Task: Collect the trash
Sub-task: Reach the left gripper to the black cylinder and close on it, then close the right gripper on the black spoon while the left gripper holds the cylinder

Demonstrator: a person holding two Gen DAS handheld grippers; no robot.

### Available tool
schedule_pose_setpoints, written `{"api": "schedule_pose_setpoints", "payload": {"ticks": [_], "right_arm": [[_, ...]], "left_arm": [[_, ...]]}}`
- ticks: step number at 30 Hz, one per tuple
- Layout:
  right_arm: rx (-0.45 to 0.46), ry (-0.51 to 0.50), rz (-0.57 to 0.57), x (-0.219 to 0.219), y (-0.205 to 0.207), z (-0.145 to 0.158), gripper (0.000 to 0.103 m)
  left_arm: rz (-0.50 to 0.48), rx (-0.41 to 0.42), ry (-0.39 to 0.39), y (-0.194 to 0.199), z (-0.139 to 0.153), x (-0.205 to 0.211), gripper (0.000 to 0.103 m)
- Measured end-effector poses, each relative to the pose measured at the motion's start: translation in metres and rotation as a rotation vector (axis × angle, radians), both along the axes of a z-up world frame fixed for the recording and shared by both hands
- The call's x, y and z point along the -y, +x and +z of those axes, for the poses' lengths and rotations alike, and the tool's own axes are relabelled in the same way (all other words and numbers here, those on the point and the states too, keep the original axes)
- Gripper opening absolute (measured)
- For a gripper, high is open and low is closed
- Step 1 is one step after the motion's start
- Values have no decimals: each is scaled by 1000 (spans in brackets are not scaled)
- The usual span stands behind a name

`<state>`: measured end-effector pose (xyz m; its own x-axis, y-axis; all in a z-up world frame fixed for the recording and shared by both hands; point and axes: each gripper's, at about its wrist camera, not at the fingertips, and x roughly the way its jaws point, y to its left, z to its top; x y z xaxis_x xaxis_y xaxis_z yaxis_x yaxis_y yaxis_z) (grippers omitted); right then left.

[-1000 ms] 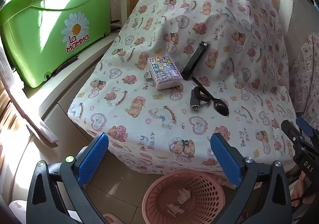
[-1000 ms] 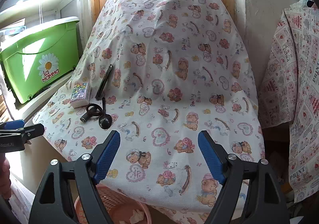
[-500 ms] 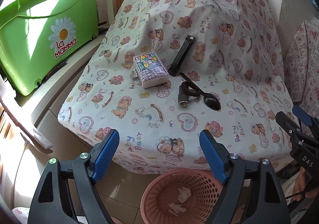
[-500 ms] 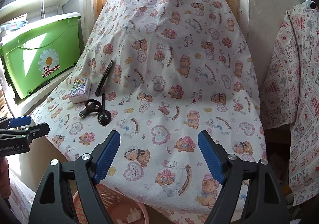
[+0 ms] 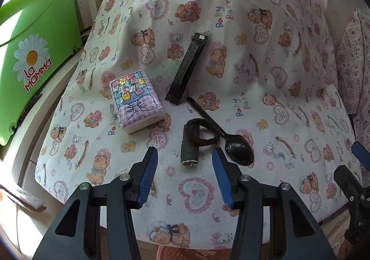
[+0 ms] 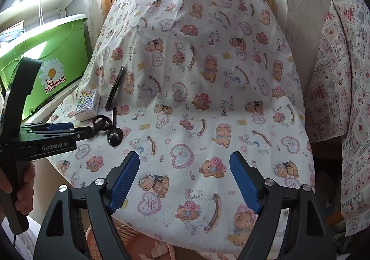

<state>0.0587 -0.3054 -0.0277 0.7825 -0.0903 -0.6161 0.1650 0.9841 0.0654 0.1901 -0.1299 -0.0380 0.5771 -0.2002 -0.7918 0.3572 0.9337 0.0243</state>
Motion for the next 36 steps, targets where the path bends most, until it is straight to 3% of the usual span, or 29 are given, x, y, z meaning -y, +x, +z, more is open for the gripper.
{"api": "schedule_pose_setpoints", "payload": {"ticks": [4,9,11,22,29,36], "right_arm": [[3,-1,-2,3,0,0,82],[2,16,-4,5,2,-1,82],[3,17,-1,5,3,-1,82],[-3,27,-1,5,5,-3,82],[-10,17,8,-1,4,-4,82],[-8,19,19,-3,0,-3,82]], "left_arm": [[-1,-21,7,8,-7,4,43],[-9,-31,11,11,-14,5,32],[-20,-34,12,12,-14,5,13],[-29,54,6,-21,13,-7,12],[-9,28,-73,-34,24,-25,12],[36,18,-72,-43,17,-43,12]]}}
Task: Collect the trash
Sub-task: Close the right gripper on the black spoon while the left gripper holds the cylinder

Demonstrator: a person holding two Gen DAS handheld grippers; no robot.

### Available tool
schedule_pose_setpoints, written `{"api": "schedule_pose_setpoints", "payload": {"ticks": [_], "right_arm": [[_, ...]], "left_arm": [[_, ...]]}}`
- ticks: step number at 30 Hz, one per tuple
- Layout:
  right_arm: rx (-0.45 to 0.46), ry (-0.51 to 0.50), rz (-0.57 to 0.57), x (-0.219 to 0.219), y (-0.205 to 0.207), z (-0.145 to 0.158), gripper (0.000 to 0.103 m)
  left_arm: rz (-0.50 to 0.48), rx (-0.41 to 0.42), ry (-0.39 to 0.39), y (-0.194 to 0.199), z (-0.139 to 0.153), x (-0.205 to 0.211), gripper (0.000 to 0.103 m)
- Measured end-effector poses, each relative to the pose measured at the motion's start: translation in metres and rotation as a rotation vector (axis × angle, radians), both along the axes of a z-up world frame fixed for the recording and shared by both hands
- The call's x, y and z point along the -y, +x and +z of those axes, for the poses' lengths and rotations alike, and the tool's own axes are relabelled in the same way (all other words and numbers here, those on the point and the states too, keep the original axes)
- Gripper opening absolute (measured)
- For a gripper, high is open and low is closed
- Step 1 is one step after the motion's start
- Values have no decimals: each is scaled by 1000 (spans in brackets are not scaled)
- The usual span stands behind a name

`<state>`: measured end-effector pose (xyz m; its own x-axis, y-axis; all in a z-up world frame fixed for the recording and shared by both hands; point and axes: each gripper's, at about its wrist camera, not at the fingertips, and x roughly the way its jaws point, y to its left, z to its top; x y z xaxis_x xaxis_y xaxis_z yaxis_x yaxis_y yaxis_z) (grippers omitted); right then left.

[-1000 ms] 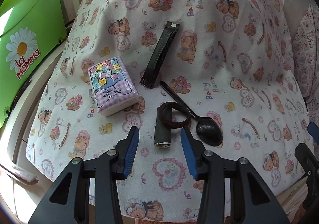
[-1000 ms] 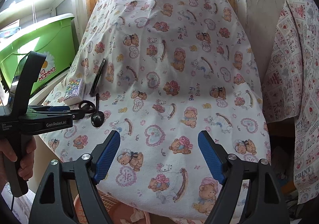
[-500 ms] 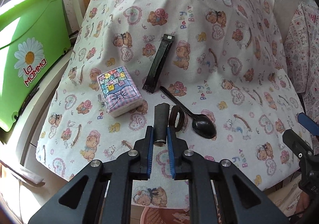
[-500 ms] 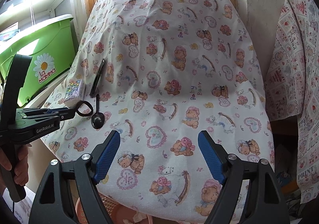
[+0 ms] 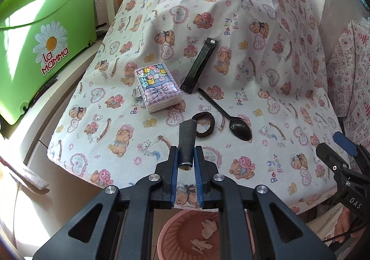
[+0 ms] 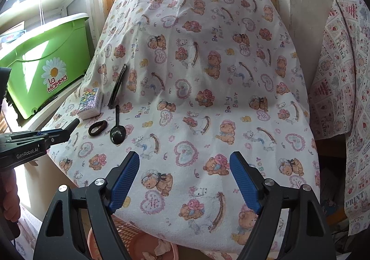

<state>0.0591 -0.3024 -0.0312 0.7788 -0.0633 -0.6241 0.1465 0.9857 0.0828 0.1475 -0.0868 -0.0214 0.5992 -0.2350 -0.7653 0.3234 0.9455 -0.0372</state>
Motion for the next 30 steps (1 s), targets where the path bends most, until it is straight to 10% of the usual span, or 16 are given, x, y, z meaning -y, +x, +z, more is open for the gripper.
{"api": "schedule_pose_setpoints", "payload": {"ticks": [13,30], "right_arm": [[-91,55,195,-27,39,2,82],[-260,-95,350,-98,151,-27,36]], "left_arm": [[60,18,-10,-7,2,-29,12],[72,25,-6,-9,2,-43,12]]}}
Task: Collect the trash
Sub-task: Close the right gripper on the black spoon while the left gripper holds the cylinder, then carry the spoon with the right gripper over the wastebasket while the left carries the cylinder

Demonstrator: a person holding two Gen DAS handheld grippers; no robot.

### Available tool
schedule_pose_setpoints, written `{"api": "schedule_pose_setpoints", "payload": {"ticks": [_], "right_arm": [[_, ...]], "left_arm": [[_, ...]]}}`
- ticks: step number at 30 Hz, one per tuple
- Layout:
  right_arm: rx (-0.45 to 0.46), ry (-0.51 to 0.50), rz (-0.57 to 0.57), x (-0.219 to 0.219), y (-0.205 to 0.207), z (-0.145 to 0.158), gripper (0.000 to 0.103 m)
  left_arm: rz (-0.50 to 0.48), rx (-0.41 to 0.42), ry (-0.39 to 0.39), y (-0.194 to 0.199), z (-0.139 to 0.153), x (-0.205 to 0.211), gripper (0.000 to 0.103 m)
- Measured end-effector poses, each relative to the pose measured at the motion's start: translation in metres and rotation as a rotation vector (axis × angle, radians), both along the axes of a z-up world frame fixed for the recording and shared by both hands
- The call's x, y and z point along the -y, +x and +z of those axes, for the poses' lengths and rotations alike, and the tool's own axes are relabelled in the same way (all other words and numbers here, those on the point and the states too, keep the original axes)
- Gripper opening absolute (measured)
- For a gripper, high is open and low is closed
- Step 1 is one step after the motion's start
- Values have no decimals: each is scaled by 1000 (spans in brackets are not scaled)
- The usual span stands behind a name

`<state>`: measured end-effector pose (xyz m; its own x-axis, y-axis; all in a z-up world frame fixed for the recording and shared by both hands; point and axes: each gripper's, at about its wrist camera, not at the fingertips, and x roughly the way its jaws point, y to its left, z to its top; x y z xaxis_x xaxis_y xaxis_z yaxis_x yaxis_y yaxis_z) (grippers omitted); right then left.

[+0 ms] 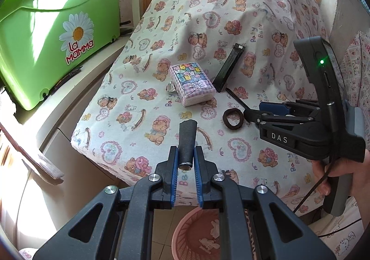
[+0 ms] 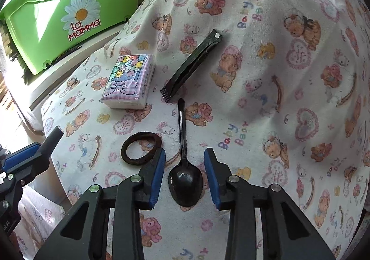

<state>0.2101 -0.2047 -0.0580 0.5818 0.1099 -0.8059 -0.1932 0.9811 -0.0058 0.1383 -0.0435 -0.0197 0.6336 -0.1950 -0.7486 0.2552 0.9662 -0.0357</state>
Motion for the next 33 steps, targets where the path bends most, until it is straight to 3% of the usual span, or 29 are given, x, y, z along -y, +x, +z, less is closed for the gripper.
{"api": "schedule_pose_setpoints", "payload": {"ticks": [5,7,8,11,16,21,25,33], "right_arm": [[-7,12,-1,1,4,0,28],[-5,16,-17,4,6,0,10],[-9,32,-23,7,6,0,6],[-13,66,-43,14,1,3,6],[57,49,-69,19,-26,16,6],[173,14,-152,27,-70,36,6],[214,118,-188,37,-109,49,6],[263,151,-121,21,-173,77,6]], "left_arm": [[0,-10,-12,-1,-1,-3,12],[-3,-11,-18,-3,-1,-2,12],[-5,-12,-24,-4,0,-2,12],[-8,-7,-39,-8,3,-1,12],[-18,18,-40,-18,13,4,12],[-27,39,-55,-33,23,9,12],[-30,37,-53,-45,28,12,12],[-10,71,-25,-71,33,12,11]]}}
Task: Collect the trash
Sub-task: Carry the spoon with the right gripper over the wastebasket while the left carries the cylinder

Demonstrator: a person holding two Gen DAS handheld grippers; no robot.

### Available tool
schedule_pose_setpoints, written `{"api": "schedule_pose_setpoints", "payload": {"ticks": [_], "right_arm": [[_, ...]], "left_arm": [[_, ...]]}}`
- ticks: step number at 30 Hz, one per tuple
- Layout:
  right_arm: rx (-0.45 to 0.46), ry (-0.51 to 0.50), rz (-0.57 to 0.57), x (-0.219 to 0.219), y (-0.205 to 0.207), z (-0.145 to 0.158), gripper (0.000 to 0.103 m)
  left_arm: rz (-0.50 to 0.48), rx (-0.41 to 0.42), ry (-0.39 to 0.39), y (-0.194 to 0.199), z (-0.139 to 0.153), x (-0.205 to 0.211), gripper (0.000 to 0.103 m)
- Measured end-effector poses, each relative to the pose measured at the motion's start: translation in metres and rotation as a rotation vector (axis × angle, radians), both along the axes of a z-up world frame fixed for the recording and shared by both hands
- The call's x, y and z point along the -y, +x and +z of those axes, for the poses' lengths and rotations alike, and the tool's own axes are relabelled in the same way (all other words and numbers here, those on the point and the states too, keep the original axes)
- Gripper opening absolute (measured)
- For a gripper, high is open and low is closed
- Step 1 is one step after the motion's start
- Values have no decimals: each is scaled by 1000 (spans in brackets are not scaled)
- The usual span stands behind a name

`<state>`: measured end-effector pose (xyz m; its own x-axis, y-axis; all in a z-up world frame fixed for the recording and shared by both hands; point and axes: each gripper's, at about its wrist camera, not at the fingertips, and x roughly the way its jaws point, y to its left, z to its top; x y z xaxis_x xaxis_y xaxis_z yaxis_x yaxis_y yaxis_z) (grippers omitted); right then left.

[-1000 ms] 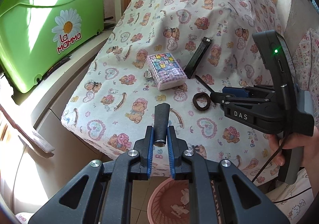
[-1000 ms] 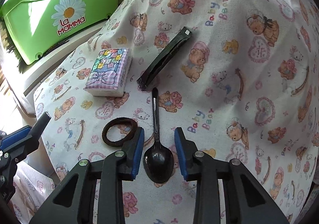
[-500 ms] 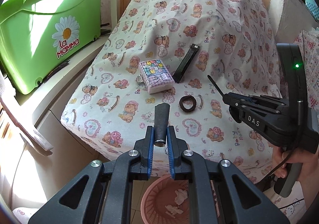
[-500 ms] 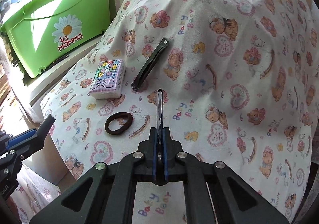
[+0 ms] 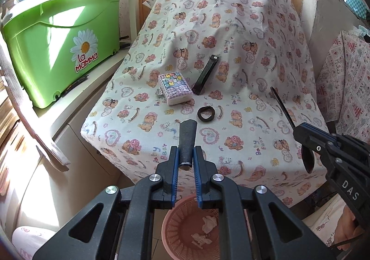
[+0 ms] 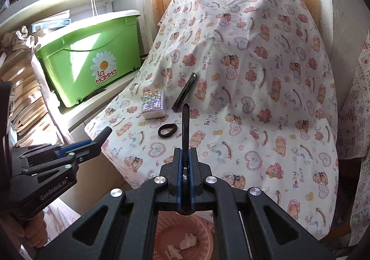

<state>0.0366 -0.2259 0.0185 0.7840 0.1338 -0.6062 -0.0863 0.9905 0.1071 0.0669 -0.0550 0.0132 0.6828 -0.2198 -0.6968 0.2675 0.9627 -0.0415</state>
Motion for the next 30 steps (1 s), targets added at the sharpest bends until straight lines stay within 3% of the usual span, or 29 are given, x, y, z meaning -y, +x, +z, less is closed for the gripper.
{"api": "schedule_pose_setpoints", "payload": {"ticks": [7,11,21,30], "right_arm": [[1,18,33,-15,-45,-2,6],[-43,84,37,-14,-54,-16,6],[-145,43,54,-20,-52,-59,6],[-246,22,64,-28,-42,-93,6]], "left_arm": [[4,-14,-1,-17,-11,-4,11],[3,-26,-8,-24,-23,-4,11],[-7,-68,14,-25,-56,8,11],[13,-187,51,-14,-92,4,12]]}}
